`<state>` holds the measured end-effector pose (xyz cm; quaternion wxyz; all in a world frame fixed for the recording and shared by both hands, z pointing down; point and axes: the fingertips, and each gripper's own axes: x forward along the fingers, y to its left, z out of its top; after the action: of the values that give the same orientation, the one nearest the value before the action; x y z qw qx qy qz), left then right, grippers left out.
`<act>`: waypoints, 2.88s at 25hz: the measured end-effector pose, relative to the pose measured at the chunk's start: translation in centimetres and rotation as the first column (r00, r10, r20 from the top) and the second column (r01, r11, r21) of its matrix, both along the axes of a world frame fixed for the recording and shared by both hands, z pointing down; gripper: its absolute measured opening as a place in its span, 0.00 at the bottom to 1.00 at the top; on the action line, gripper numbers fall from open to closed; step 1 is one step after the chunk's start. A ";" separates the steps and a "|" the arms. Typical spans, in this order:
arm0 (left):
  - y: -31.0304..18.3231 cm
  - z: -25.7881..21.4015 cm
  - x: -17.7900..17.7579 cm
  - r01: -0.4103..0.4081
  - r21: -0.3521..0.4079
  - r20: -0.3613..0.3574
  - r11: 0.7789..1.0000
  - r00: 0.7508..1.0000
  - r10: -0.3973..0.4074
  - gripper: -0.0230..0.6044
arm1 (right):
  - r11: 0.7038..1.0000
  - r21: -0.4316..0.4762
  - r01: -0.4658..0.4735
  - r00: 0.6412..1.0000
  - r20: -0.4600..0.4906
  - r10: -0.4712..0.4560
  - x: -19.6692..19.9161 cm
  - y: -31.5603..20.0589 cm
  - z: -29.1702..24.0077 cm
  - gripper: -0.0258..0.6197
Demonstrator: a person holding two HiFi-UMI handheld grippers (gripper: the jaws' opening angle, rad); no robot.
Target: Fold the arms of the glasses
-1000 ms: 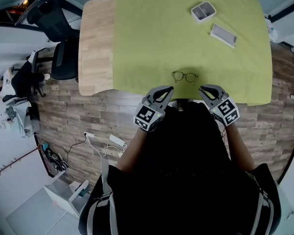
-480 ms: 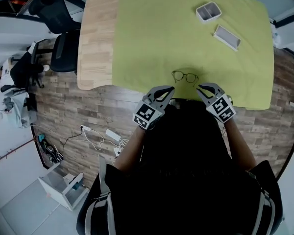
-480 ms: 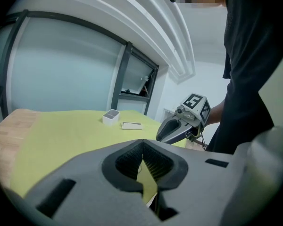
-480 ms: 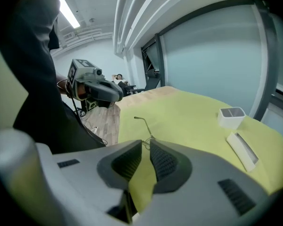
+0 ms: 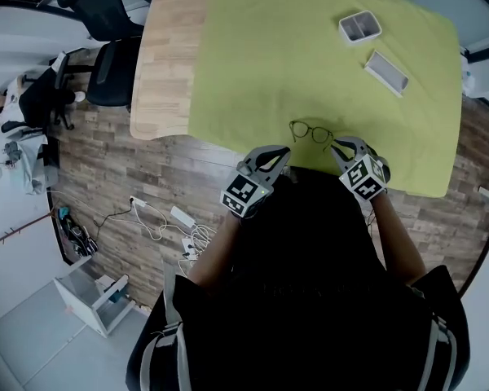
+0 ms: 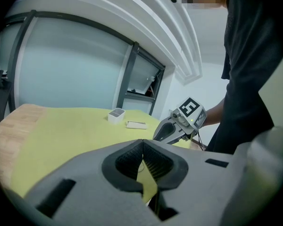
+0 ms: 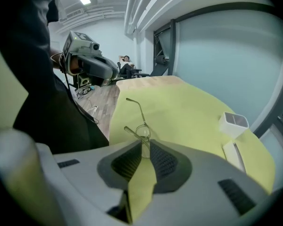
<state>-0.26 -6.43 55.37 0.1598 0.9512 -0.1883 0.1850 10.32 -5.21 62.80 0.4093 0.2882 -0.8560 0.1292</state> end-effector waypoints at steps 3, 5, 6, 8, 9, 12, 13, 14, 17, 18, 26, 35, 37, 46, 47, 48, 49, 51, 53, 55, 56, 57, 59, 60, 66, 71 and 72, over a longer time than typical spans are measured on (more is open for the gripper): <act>0.0 0.3 -0.3 0.017 -0.011 0.005 1.000 1.000 -0.017 0.07 | 0.998 0.004 0.069 0.996 -0.052 -0.069 0.0 0.1 0.8 0.09; -0.1 0.5 -0.7 0.047 -0.037 -0.010 0.998 0.999 -0.048 0.07 | 0.994 0.005 0.110 0.990 -0.085 -0.109 -0.1 0.1 1.3 0.09; -0.3 0.6 -0.9 0.072 -0.056 -0.024 0.996 0.997 -0.073 0.07 | 0.992 0.006 0.127 0.987 -0.097 -0.125 -0.2 0.1 1.5 0.09; -1.1 0.8 -1.7 0.138 -0.101 -0.056 0.985 0.988 -0.144 0.07 | 0.988 0.005 0.155 0.981 -0.114 -0.154 -0.3 -0.1 1.9 0.09; -1.5 0.8 -2.0 0.171 -0.123 -0.069 0.978 0.981 -0.180 0.07 | 0.986 0.003 0.166 0.979 -0.121 -0.164 -0.4 -0.2 2.1 0.09; -1.8 0.8 -2.7 0.197 -0.118 -0.059 0.973 0.977 -0.205 0.07 | 0.983 0.009 0.184 0.973 -0.141 -0.181 -0.6 -0.3 2.4 0.09; -1.8 0.9 -2.7 0.191 -0.106 -0.049 0.976 0.979 -0.197 0.07 | 0.982 0.011 0.189 0.972 -0.145 -0.186 -0.7 -0.3 2.5 0.09; -1.8 0.9 -2.7 0.187 -0.099 -0.045 0.977 0.980 -0.192 0.07 | 0.981 0.010 0.194 0.971 -0.145 -0.190 -0.8 -0.3 2.6 0.09; -1.8 0.8 -2.8 0.196 -0.099 -0.053 0.976 0.978 -0.202 0.07 | 0.976 0.002 0.220 0.967 -0.131 -0.217 -1.3 -0.2 2.6 0.09; -1.7 0.8 -2.8 0.200 -0.098 -0.057 0.975 0.977 -0.206 0.07 | 0.972 0.002 0.234 0.963 -0.136 -0.231 -1.5 -0.2 2.7 0.09; -0.1 0.9 -3.5 0.221 -0.109 -0.054 0.969 0.972 -0.228 0.07 | 0.951 0.005 0.310 0.938 -0.167 -0.305 -3.1 -0.8 3.1 0.09; 0.9 0.9 -5.2 0.247 -0.114 -0.025 0.962 0.968 -0.251 0.07 | 0.891 0.019 0.454 0.866 -0.245 -0.436 -4.8 -1.6 3.8 0.09; 1.1 0.9 -5.2 0.241 -0.109 -0.024 0.964 0.969 -0.245 0.07 | 0.886 0.013 0.463 0.861 -0.244 -0.446 -5.1 -1.7 3.9 0.09; 1.1 0.9 -5.0 0.231 -0.103 -0.028 0.968 0.972 -0.235 0.07 | 0.880 0.009 0.476 0.850 -0.262 -0.457 -6.3 -2.1 4.6 0.09; 1.0 1.0 -5.0 0.231 -0.105 -0.027 0.967 0.972 -0.235 0.07 | 0.876 0.006 0.483 0.845 -0.267 -0.464 -6.5 -2.1 4.8 0.09; 1.0 1.0 -5.0 0.232 -0.105 -0.026 0.967 0.971 -0.236 0.07 | 0.871 0.001 0.491 0.839 -0.271 -0.472 -6.8 -2.2 5.1 0.09; 1.0 1.0 -5.0 0.233 -0.105 -0.026 0.967 0.971 -0.237 0.07 | 0.866 -0.003 0.500 0.832 -0.276 -0.481 -7.0 -2.2 5.3 0.09; 1.0 1.0 -5.1 0.234 -0.105 -0.026 0.967 0.971 -0.238 0.07 | 0.857 -0.011 0.516 0.820 -0.283 -0.497 -7.4 -2.3 5.7 0.09; 1.1 1.0 -5.2 0.239 -0.109 -0.024 0.965 0.970 -0.243 0.07 | 0.850 -0.018 0.526 0.813 -0.284 -0.509 -7.9 -2.2 6.0 0.09; 1.0 1.1 -5.3 0.244 -0.110 -0.023 0.963 0.968 -0.248 0.07 | 0.849 -0.024 0.527 0.811 -0.284 -0.511 -8.2 -2.4 6.3 0.09; 0.9 1.1 -5.3 0.245 -0.109 -0.022 0.963 0.968 -0.249 0.07 | 0.852 -0.026 0.524 0.813 -0.285 -0.508 -8.2 -2.5 6.5 0.09; 0.9 1.1 -5.3 0.246 -0.109 -0.022 0.963 0.968 -0.250 0.07 | 0.855 -0.029 0.518 0.815 -0.286 -0.504 -8.3 -2.6 6.7 0.09; 1.1 1.0 -5.3 0.245 -0.109 -0.022 0.963 0.968 -0.249 0.07 | 0.859 -0.042 0.511 0.817 -0.285 -0.501 -8.5 -2.7 7.2 0.09; 1.2 1.0 -5.4 0.244 -0.109 -0.021 0.964 0.969 -0.248 0.07 | 0.857 -0.050 0.513 0.815 -0.283 -0.505 -8.6 -2.6 7.4 0.09; 1.5 1.4 -6.0 0.258 -0.114 -0.006 0.959 0.966 -0.260 0.07 | 0.838 -0.082 0.539 0.788 -0.302 -0.536 -9.0 -2.2 8.8 0.09; 1.6 1.4 -6.4 0.271 -0.116 -0.006 0.956 0.962 -0.273 0.07 | 0.845 -0.110 0.523 0.791 -0.306 -0.530 -9.1 -2.3 9.9 0.09; 1.7 1.4 -6.4 0.270 -0.117 -0.005 0.956 0.962 -0.273 0.07 | 0.846 -0.112 0.522 0.793 -0.301 -0.529 -9.1 -2.2 10.1 0.09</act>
<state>-6.69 -4.72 56.81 0.2404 0.9074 -0.3043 0.1619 1.24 -7.45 72.89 0.5658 0.0518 -0.8224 -0.0283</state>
